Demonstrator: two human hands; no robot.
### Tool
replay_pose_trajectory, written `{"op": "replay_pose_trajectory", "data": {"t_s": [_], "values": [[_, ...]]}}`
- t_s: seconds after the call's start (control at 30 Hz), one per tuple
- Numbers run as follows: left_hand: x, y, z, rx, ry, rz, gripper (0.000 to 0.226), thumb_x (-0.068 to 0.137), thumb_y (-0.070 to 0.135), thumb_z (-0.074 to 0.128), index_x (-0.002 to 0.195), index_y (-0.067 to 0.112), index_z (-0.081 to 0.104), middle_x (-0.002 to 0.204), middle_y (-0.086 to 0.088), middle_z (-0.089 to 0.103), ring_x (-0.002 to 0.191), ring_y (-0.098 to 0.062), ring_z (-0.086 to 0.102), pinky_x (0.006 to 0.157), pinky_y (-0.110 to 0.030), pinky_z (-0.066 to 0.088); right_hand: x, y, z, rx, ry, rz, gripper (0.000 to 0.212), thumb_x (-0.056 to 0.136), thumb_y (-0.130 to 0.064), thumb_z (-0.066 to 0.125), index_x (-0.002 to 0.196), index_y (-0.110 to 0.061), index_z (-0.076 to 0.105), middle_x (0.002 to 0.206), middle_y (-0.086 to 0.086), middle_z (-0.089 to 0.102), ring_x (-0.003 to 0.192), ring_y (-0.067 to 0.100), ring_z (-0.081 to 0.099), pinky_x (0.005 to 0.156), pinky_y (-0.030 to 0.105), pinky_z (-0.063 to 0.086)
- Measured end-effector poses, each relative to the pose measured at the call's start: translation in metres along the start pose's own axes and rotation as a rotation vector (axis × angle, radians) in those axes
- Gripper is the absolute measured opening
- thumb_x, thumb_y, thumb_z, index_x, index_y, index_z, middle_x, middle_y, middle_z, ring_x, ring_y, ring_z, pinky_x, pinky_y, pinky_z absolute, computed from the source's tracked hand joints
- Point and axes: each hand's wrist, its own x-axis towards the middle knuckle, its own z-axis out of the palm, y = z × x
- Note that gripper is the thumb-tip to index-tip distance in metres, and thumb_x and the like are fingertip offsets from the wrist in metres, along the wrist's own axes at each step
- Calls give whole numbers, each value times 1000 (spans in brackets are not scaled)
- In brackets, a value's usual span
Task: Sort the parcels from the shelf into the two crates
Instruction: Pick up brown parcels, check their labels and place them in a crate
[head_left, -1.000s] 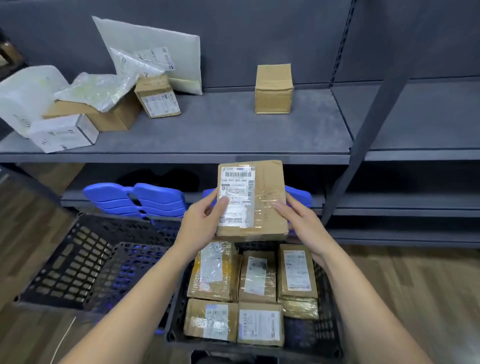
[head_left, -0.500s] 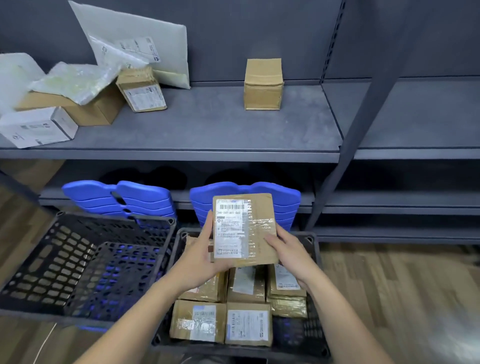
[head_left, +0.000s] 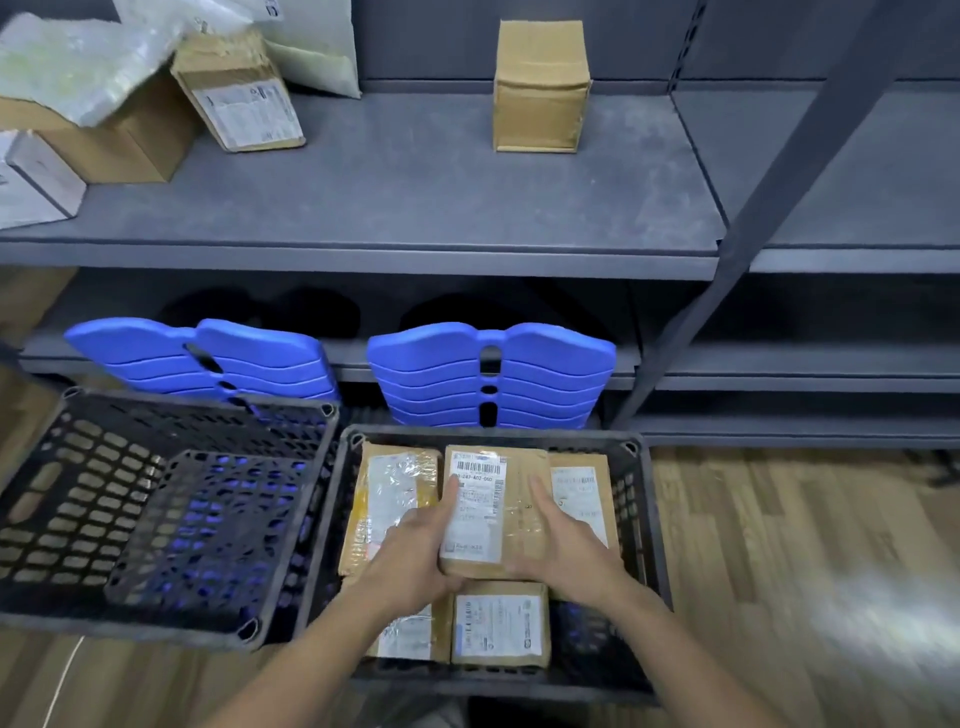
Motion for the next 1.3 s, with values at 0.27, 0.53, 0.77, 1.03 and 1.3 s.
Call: {"op": "replay_pose_trajectory", "data": {"t_s": [0.27,0.53,0.77,1.03,1.3], "values": [[42,-20,27,349,-16,-74,117,89,67,64,163,27,-18,168,1,32,161,-21,-5,126,-58,-7,47,33,16,-26,24,15,131,74,-47,91,165,-34,-3,170,-5,25,152,12,29,117,22,28],[60,-22,43,628,-78,-92,100,101,67,41,162,18,-20,173,-12,-11,153,-41,-29,121,-70,-12,75,60,42,-427,130,21,119,86,-59,74,165,-26,-9,168,7,25,146,28,33,119,41,34],[68,-26,55,730,-62,-59,96,102,71,22,156,12,-31,160,-19,-42,145,-48,-40,118,-73,-14,76,82,53,-629,197,-35,97,99,-67,46,158,-28,-20,174,10,-5,160,32,-13,126,54,2],[65,-20,64,704,-56,25,85,108,60,21,159,13,-28,156,-38,-35,158,-41,-10,117,-73,-13,69,106,56,-523,320,-109,95,91,-41,76,163,-18,19,170,5,24,158,17,6,126,54,9],[74,-10,57,900,-139,11,98,99,13,52,159,11,-26,158,-42,-26,149,-50,-29,107,-81,-21,70,119,58,-658,234,-126,84,89,-44,76,159,-17,38,166,10,32,156,29,12,124,52,0]]}}
